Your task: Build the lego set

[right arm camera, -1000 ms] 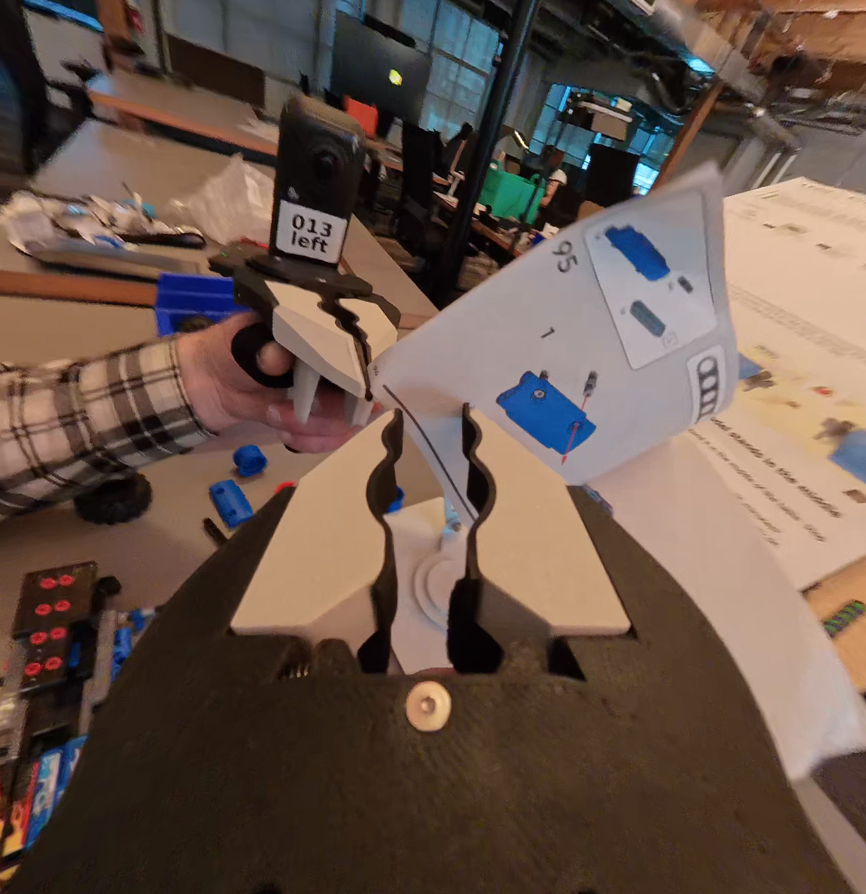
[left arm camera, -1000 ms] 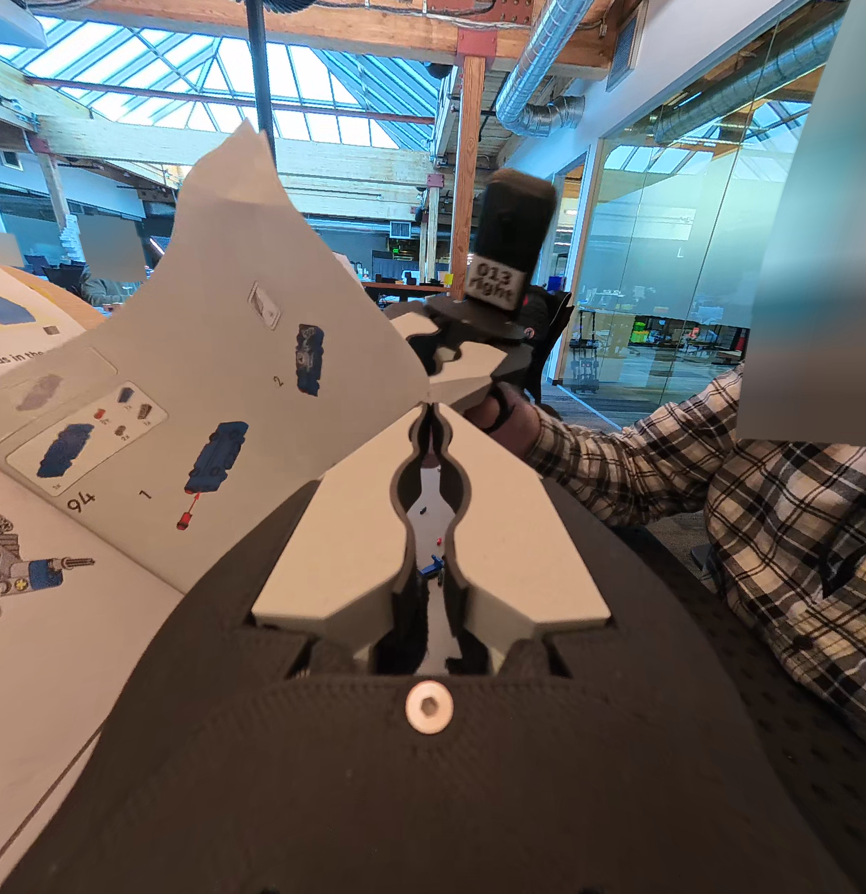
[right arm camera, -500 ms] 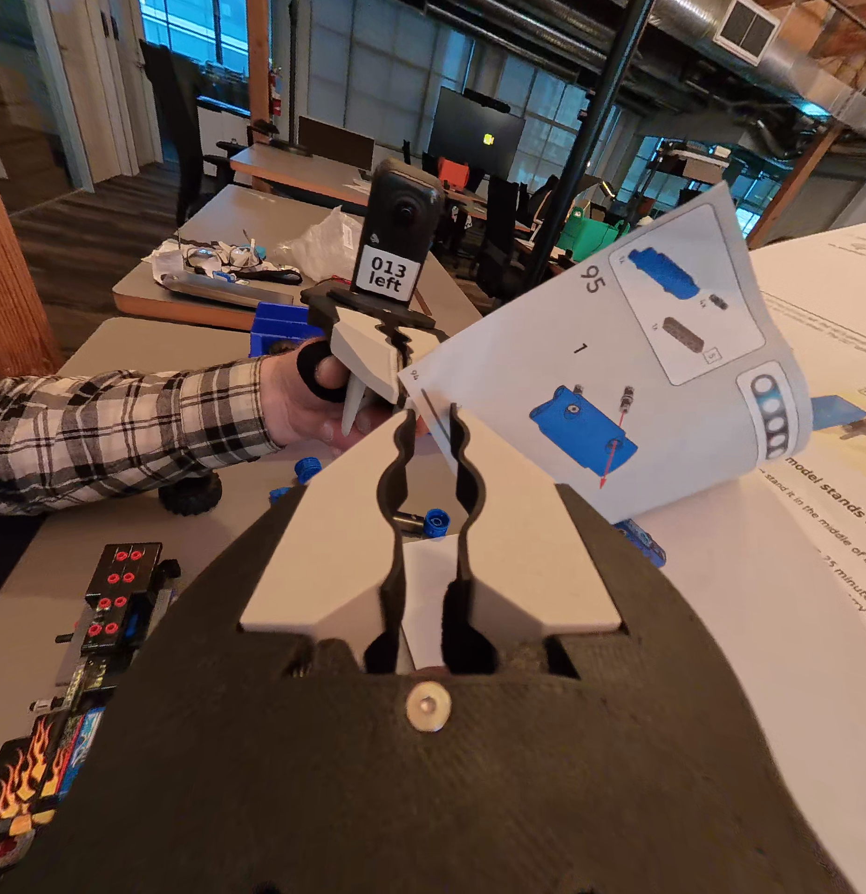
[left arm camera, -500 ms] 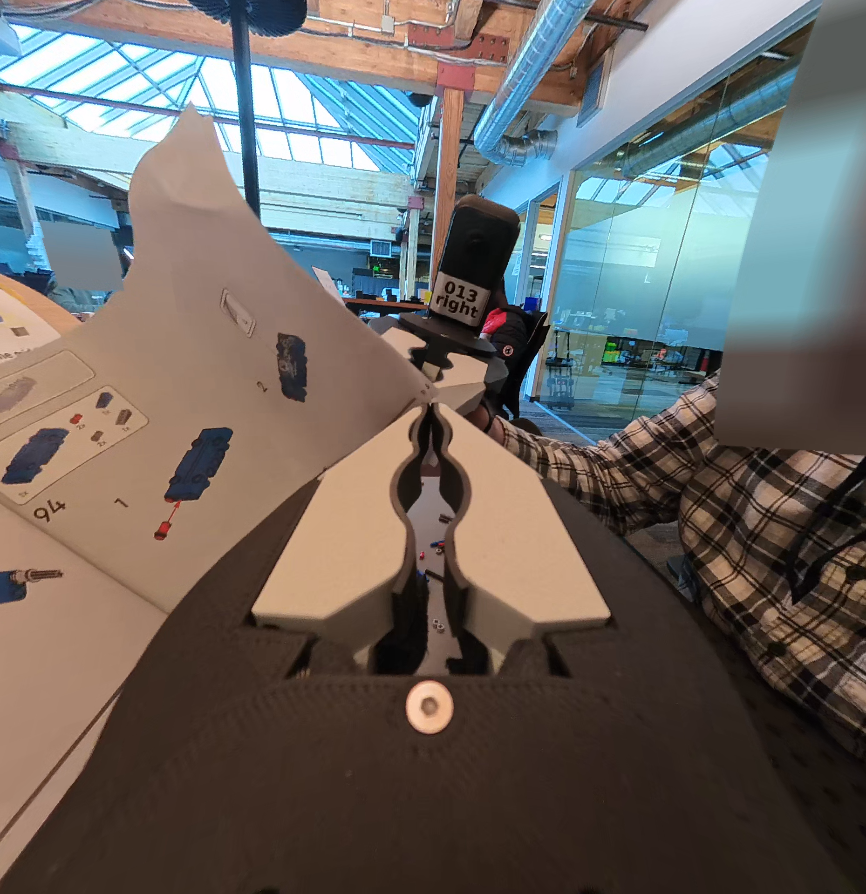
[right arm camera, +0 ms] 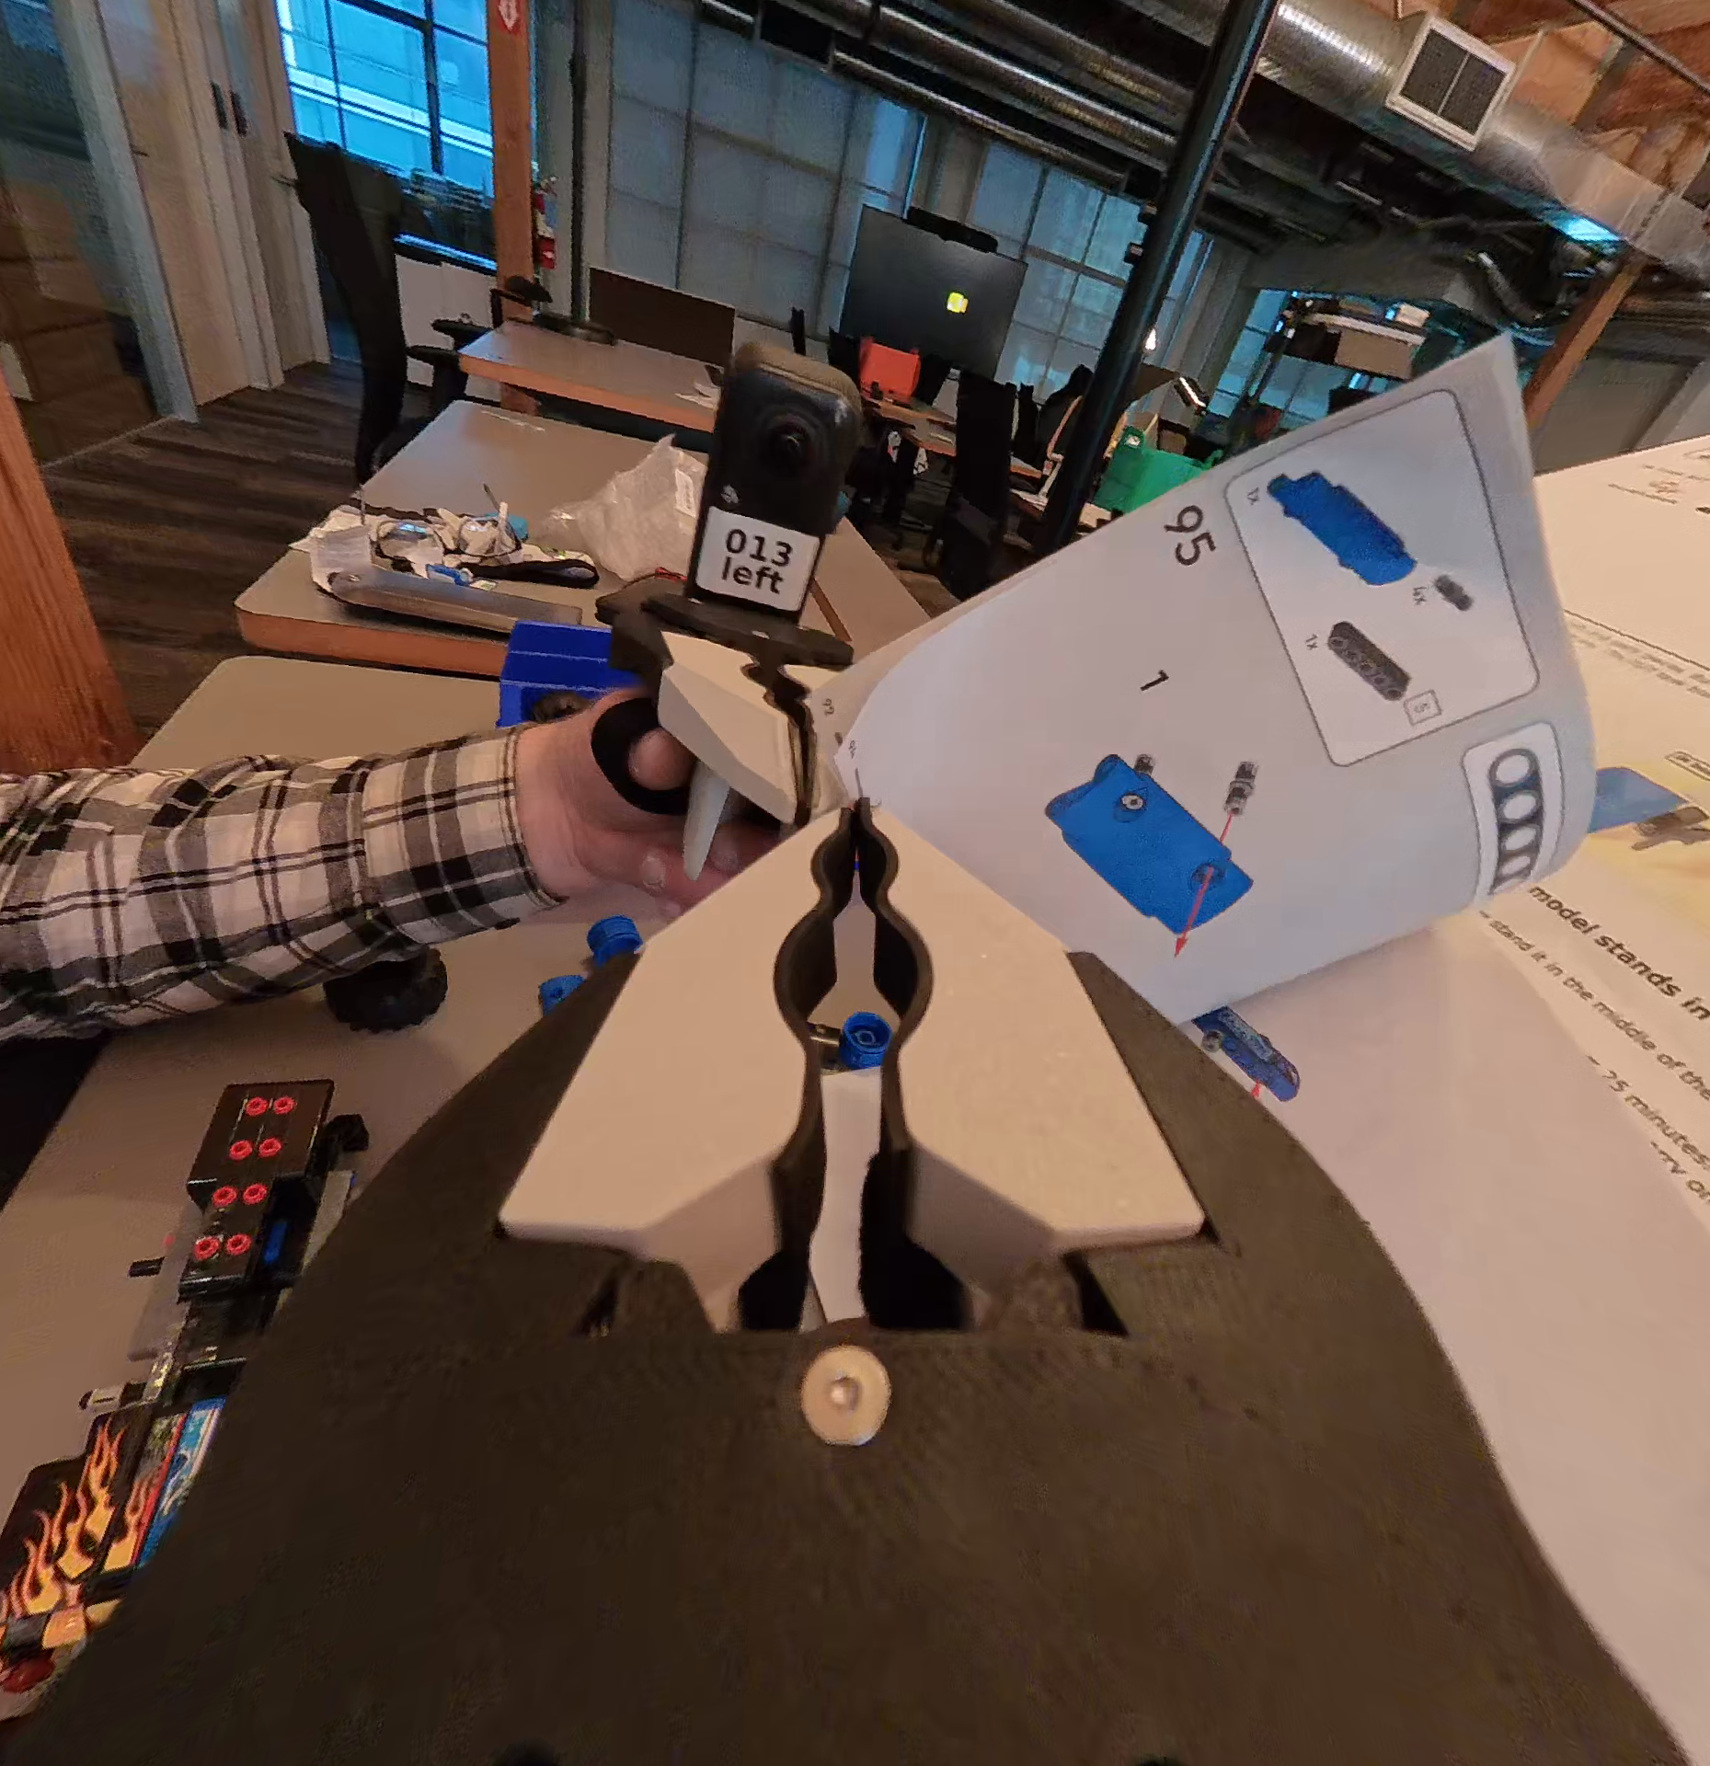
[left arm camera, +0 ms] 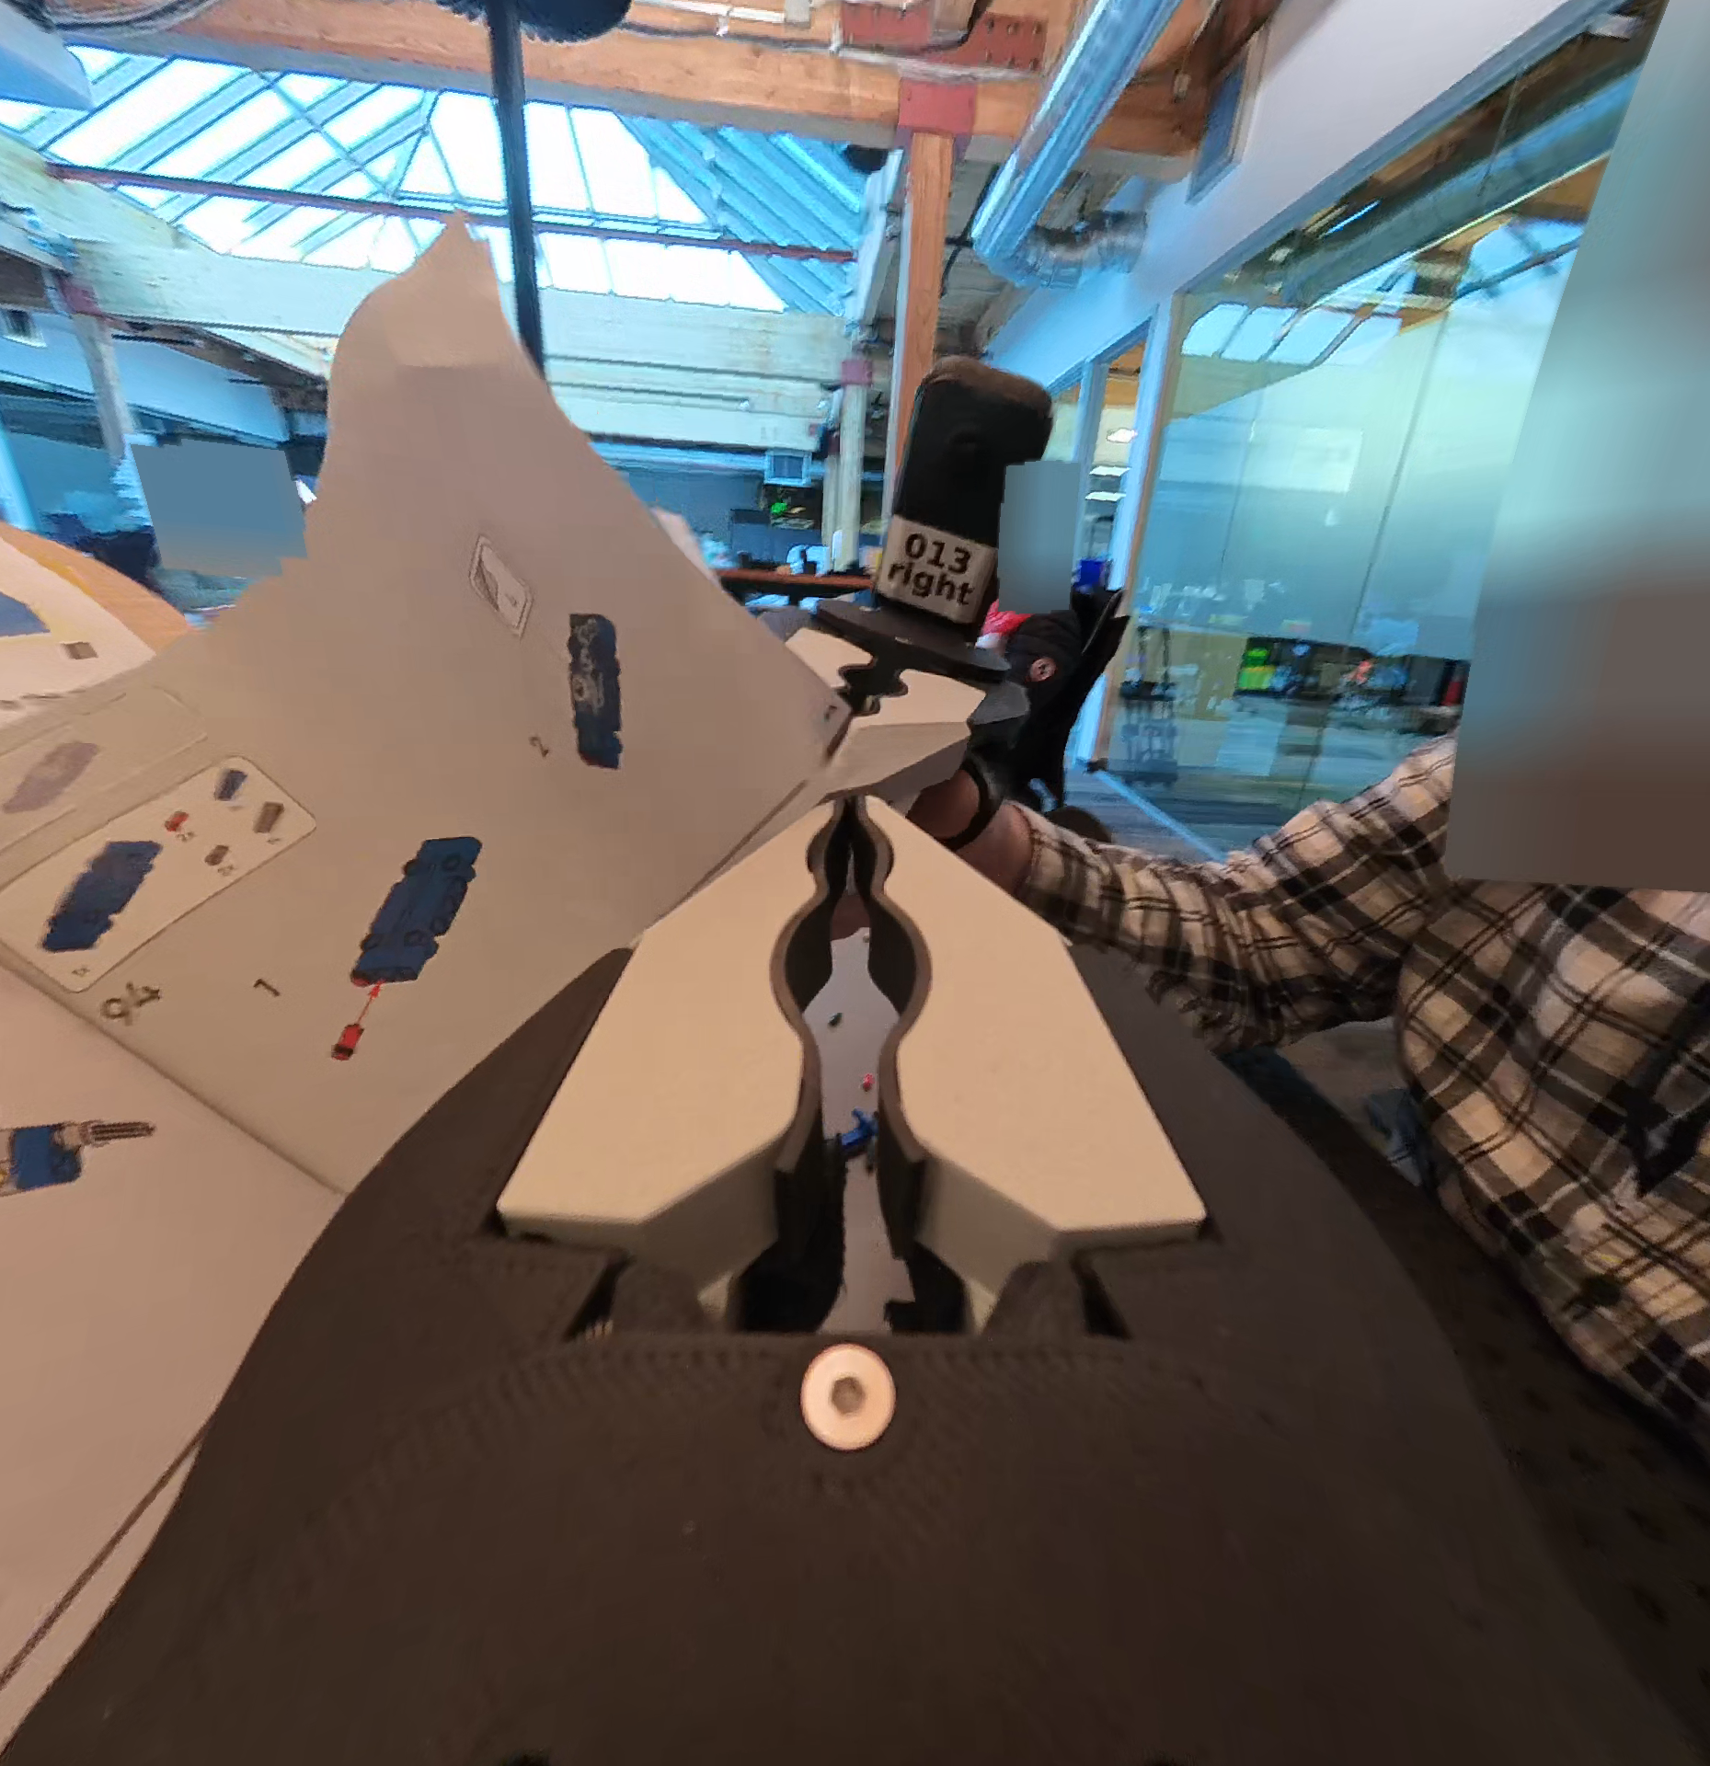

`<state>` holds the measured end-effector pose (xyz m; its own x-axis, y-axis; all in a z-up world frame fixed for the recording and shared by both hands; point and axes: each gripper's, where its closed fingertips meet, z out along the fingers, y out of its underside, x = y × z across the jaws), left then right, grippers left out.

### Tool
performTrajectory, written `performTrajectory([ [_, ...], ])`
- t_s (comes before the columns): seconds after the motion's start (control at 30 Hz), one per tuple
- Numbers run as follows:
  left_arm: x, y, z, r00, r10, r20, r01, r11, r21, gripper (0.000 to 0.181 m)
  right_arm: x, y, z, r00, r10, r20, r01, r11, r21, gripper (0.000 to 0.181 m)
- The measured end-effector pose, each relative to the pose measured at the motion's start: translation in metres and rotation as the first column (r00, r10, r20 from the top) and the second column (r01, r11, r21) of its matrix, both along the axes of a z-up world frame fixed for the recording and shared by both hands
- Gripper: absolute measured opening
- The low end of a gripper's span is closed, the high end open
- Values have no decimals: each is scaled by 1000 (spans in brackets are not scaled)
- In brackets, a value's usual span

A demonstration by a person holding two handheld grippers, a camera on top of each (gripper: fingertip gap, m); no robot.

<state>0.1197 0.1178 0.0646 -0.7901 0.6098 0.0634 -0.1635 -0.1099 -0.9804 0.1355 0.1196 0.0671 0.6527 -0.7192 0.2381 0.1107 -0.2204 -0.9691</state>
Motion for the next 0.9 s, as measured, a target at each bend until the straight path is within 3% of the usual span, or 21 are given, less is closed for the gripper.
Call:
performTrajectory([
  [0.03,2,-1,2,1000,21,6,-21,1000,3,2,1,-1,0,1000,-8,0,8,1000,3,0],
  [0.43,35,-12,4,968,248,37,-250,966,61,39,9,1,-3,1000,-6,-25,6,1000,5,0],
  [0.6,52,-22,0,938,345,29,-347,935,73,39,12,-2,-5,999,-26,-37,26,1000,1,0],
  [0.9,111,-36,-44,754,626,199,-656,725,207,35,-7,-59,-7,970,-238,-44,240,970,43,0],
])
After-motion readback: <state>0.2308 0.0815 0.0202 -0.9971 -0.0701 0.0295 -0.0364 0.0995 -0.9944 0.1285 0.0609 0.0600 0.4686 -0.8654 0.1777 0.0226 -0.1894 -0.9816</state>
